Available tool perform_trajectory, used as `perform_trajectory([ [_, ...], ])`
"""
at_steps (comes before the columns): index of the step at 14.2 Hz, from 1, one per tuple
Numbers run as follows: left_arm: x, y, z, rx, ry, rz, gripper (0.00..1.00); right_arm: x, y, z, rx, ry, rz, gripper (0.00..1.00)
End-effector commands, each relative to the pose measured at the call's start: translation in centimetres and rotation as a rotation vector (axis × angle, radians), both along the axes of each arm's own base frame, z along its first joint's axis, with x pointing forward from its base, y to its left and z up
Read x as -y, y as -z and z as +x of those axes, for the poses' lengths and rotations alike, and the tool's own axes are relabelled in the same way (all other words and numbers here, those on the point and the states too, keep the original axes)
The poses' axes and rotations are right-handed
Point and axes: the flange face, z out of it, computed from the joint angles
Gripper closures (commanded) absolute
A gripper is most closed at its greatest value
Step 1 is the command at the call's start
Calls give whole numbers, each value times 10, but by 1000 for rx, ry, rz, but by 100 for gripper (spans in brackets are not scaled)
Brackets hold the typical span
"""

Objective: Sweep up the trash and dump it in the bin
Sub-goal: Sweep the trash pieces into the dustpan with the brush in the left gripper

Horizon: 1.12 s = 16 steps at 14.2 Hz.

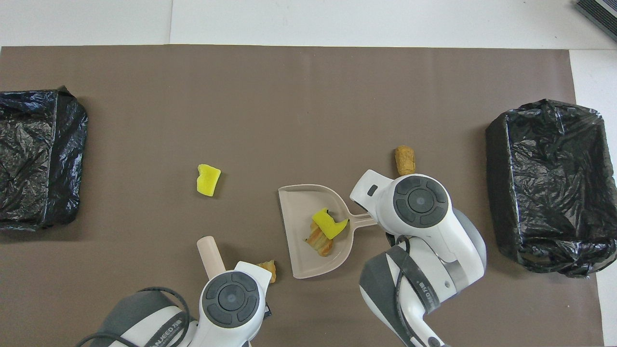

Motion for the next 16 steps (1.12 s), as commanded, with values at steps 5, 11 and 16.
perform_trajectory([
  [5,14,33,-1,105,-218,-99,100,5,3,1,16,-26,-5,100],
  [11,101,15,51,113,-158,-280,100,3,5,1,17,-8,-8,100],
  [16,103,0,62,120,-8,-274,100,5,5,2,17,-2,-7,100],
])
